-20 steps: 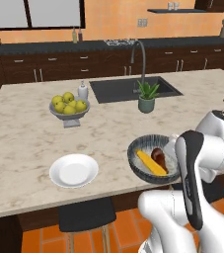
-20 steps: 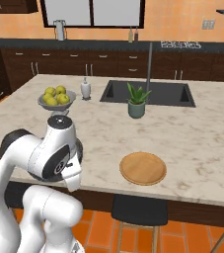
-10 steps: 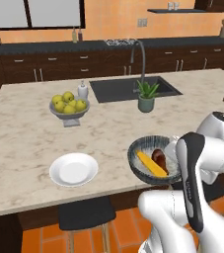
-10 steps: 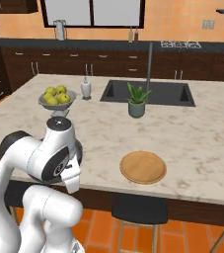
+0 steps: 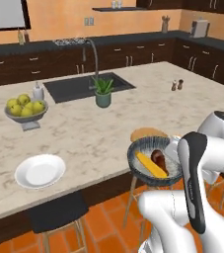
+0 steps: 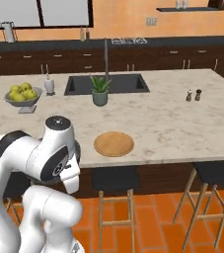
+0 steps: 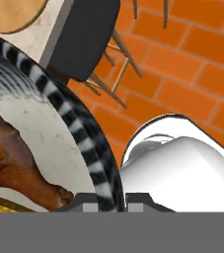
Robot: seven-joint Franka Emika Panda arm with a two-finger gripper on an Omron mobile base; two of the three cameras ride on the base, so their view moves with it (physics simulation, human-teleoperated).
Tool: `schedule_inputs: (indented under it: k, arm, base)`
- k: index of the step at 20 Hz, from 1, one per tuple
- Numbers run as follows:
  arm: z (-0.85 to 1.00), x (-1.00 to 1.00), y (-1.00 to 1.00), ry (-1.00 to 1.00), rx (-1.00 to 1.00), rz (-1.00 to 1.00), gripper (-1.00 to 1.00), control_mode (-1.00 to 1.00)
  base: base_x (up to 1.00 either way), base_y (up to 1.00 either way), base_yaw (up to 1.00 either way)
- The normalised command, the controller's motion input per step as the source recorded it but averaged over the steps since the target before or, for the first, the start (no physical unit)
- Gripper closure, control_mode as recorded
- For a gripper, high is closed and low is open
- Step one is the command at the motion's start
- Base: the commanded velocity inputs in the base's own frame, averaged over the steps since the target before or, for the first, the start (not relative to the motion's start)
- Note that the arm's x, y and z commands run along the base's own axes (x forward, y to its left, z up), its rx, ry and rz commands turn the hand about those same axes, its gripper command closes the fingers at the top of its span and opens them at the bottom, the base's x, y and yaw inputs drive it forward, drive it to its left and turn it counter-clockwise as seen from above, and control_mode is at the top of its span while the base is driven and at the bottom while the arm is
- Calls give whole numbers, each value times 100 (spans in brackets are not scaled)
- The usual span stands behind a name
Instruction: Pick the chicken drumstick and corn from their plates and place them in the bowl. Then put the bowl in the fridge.
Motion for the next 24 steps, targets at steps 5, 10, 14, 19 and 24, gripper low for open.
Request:
schedule_inputs:
  k: [5, 10, 14, 19, 24]
  arm:
    - [0, 0, 0, 0, 0, 0, 100, 100]
    - [0, 0, 0, 0, 0, 0, 100, 100]
    - [0, 0, 0, 0, 0, 0, 100, 100]
    - [0, 0, 0, 0, 0, 0, 100, 100]
    - [0, 0, 0, 0, 0, 0, 100, 100]
  base:
    - [22, -19, -64]
    - [16, -8, -73]
    - [10, -27, -75]
    - [1, -44, -78]
    - [40, -33, -65]
